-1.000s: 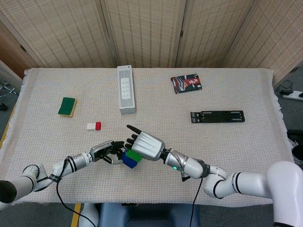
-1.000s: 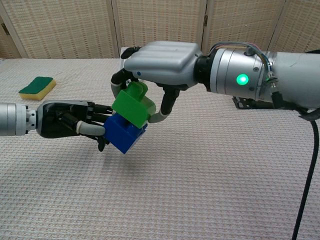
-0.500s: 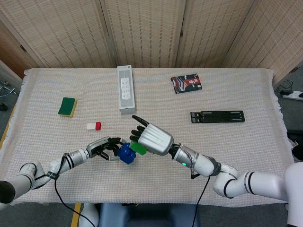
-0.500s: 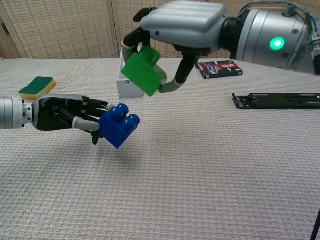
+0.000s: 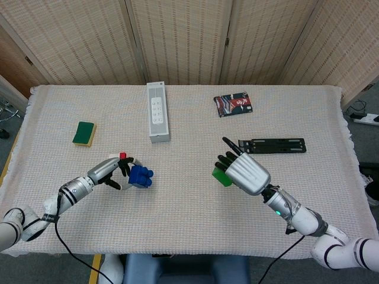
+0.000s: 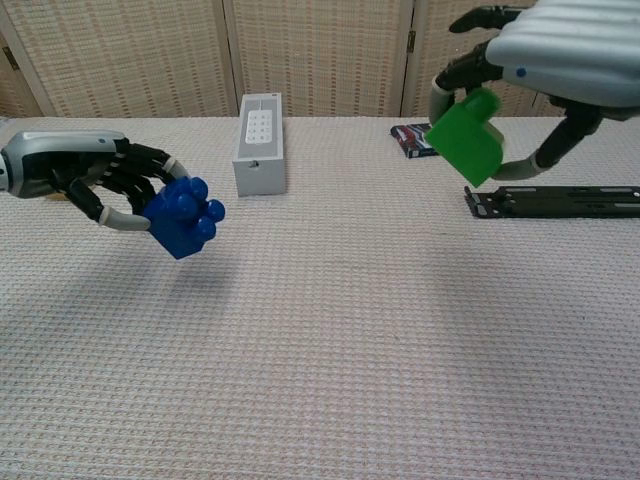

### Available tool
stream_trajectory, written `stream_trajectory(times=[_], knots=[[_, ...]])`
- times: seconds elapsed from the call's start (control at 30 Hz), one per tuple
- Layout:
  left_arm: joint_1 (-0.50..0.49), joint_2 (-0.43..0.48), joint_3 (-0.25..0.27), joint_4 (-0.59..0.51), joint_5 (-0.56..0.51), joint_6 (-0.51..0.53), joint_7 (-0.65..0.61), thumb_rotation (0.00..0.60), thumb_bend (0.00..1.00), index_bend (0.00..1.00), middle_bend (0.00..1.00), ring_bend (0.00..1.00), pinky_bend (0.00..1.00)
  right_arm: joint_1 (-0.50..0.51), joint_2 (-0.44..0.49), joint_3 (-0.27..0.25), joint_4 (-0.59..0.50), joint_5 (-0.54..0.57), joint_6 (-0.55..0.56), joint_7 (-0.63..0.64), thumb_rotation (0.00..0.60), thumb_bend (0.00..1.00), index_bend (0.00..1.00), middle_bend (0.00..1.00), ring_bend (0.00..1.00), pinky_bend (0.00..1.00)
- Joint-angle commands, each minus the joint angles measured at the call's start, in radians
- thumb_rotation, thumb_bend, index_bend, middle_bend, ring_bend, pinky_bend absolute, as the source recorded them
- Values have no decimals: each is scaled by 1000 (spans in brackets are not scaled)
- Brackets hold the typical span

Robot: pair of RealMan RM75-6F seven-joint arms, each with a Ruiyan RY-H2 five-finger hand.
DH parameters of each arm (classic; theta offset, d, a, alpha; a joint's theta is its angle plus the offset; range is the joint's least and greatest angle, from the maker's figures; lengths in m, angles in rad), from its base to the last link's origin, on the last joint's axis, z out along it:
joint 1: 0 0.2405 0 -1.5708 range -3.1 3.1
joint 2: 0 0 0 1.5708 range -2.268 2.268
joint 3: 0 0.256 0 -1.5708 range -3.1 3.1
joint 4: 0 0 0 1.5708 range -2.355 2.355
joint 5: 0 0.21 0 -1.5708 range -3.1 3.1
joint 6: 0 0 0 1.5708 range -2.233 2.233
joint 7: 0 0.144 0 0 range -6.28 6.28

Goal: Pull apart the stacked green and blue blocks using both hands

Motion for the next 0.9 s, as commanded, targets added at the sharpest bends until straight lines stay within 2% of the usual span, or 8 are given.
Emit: stream_trajectory(times=[0.03,0.27,0.4,0.53,0.63,0.7,0.8,0.9], knots=[[120,69,-74,-140,-145,50,480,600,422,759,746,454,459,-52,-5,-40,30,7,7,-71,600,287,1000,402,379,0],[245,-27,-116,-54,-170,236,948,600,420,746,743,437,439,-114,-78,-49,129,34,20,-163,600,288,1000,403,384,0],[275,-61,-145,-28,-177,268,1038,600,420,735,731,427,428,-123,-130,-35,179,65,1,-190,600,288,1000,402,383,0],[282,-76,-170,-13,-174,260,1059,600,418,723,717,415,415,-121,-179,-21,227,88,-28,-221,600,288,1000,402,383,0],[287,-77,-187,-15,-182,244,1066,600,418,682,668,372,360,-116,-202,-12,246,95,-45,-222,600,288,989,402,383,0],[290,-72,-195,-25,-190,227,1068,600,416,590,564,293,291,-112,-208,-7,251,92,-49,-201,600,288,876,385,382,0],[292,-54,-203,-56,-204,188,1075,600,416,434,373,168,209,-107,-205,0,248,94,-61,-166,600,288,508,270,329,0],[292,-34,-211,-93,-221,149,1084,600,408,274,244,73,154,-103,-193,7,232,112,-86,-162,600,288,337,177,269,0]])
